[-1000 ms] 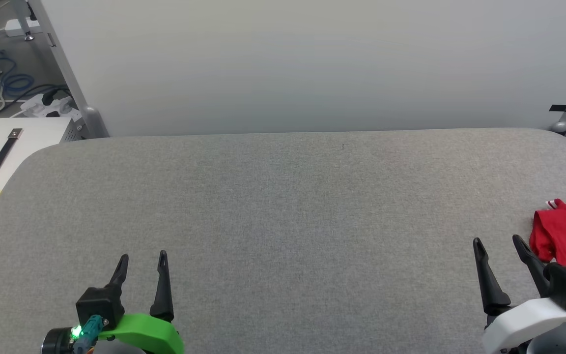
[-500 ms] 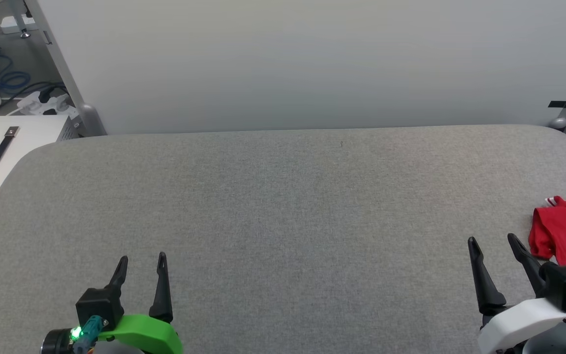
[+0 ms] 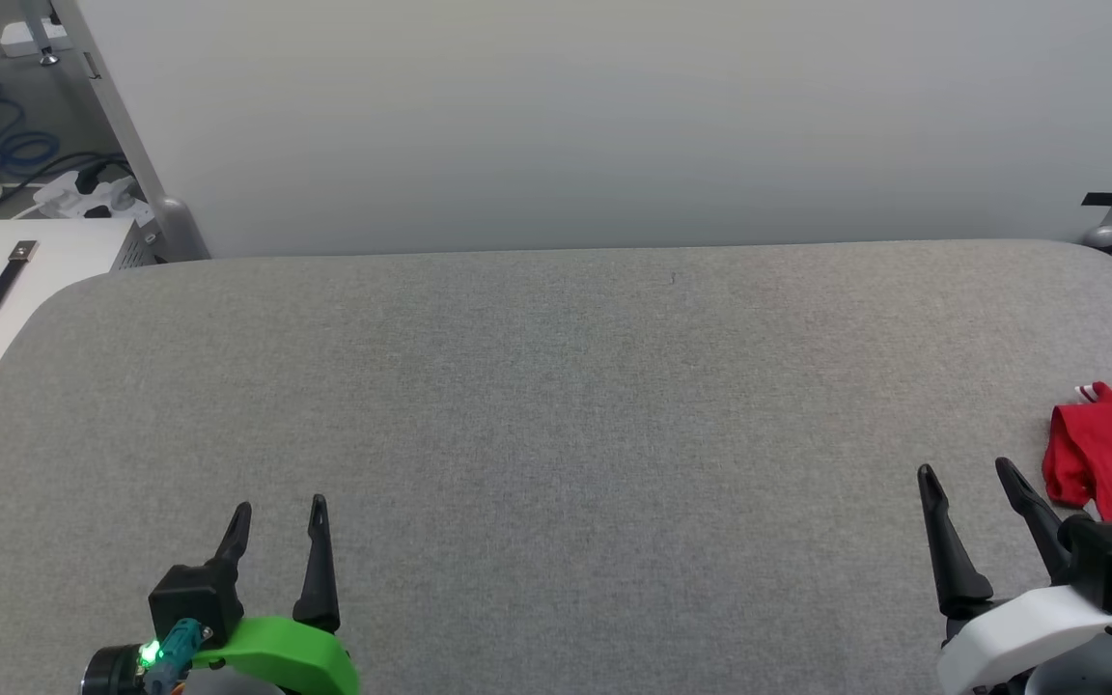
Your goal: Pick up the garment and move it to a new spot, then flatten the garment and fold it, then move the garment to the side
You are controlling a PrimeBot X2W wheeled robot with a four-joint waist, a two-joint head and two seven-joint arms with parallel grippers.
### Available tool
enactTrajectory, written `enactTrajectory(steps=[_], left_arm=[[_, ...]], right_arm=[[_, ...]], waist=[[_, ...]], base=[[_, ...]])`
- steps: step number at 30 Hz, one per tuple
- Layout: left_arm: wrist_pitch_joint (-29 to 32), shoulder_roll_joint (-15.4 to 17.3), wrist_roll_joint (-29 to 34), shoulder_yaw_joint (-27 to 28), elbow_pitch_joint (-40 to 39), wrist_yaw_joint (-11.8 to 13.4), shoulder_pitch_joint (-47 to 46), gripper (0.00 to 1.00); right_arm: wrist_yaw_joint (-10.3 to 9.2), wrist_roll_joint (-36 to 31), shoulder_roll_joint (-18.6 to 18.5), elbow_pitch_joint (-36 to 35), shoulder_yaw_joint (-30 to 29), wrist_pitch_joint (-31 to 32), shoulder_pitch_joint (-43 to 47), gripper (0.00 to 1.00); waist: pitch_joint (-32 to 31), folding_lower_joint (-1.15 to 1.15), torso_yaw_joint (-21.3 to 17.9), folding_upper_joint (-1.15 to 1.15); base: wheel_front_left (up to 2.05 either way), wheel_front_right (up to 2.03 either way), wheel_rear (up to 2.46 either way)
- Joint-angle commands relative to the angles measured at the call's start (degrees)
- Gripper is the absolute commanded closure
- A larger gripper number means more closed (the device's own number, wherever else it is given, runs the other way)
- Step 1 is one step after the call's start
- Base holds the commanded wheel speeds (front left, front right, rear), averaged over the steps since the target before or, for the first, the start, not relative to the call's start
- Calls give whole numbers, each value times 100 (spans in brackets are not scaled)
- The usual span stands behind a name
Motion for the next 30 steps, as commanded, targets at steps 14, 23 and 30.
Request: enactTrajectory(steps=[14, 23, 30], left_arm=[[101, -102, 161, 121, -58, -80, -11, 100], [203, -210, 345, 240, -117, -169, -21, 100], [284, -296, 491, 334, -165, -240, -28, 100]], right_arm=[[-1, -49, 19, 68, 4, -20, -48, 100], [-1, -103, 42, 141, 15, -43, -100, 100], [-2, -147, 60, 199, 23, -62, -142, 100]], waist=[[50, 0, 2, 0], [70, 0, 5, 0], [86, 0, 7, 0]], base=[[0, 0, 0], [0, 0, 0], [0, 0, 0]])
